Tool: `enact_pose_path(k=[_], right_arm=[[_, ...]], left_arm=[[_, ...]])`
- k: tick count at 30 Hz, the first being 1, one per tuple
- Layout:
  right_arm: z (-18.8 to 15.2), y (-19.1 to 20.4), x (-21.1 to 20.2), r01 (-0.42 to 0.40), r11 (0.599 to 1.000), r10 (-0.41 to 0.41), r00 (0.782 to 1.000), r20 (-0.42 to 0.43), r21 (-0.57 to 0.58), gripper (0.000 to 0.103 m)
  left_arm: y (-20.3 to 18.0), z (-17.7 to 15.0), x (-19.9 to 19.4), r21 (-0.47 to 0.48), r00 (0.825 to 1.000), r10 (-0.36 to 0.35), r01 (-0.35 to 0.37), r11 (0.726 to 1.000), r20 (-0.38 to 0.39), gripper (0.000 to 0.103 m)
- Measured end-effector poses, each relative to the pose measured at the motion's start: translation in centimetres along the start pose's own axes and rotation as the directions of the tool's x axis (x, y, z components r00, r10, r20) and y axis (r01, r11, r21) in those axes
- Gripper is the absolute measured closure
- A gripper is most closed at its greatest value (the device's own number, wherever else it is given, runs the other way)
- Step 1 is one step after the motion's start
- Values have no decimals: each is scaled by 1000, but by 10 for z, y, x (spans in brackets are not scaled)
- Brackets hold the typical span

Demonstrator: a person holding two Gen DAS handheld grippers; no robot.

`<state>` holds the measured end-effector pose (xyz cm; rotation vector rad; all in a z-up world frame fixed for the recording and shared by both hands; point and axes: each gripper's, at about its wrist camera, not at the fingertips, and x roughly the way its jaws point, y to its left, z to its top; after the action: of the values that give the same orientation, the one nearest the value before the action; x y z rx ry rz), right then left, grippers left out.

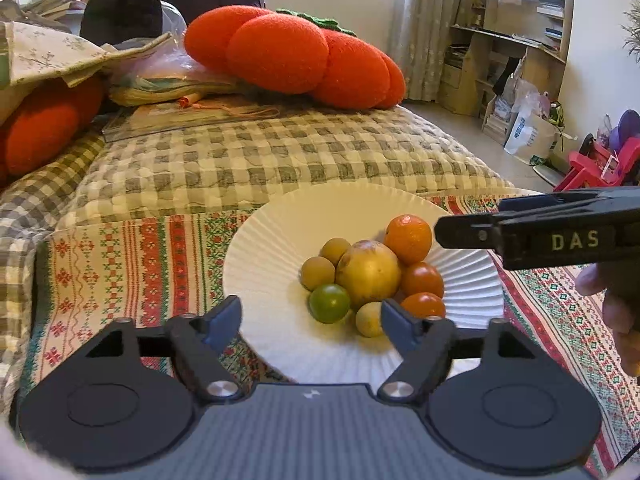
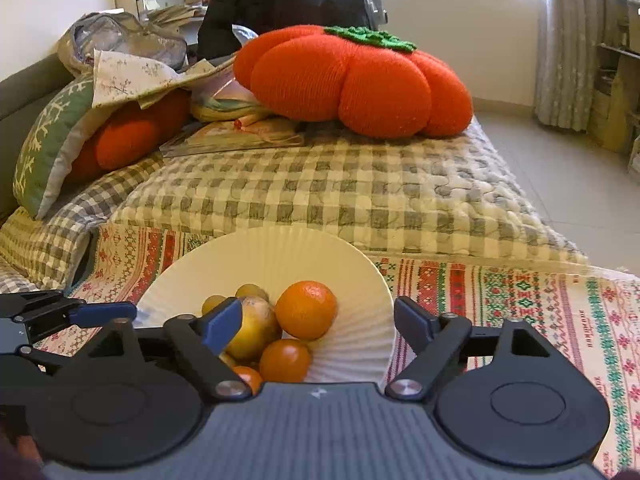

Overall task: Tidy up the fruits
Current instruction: 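Lower both fruits onto the plate and open both tools, then withdraw both tools from the plate toward the remaining fruits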

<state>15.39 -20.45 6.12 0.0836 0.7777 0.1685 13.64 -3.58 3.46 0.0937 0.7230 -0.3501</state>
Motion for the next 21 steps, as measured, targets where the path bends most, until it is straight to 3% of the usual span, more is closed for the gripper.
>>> enact_pose_path(k=[10, 21], right_arm=[[-12, 2, -31, 32, 999, -32, 999, 12, 33, 5], [-41, 12, -59, 41, 998, -40, 999, -10, 54, 0]], left_arm=[[-3, -14, -29, 3, 999, 8, -8, 1000, -31, 21], [1, -34, -58, -14, 998, 24, -25, 1000, -50, 9]])
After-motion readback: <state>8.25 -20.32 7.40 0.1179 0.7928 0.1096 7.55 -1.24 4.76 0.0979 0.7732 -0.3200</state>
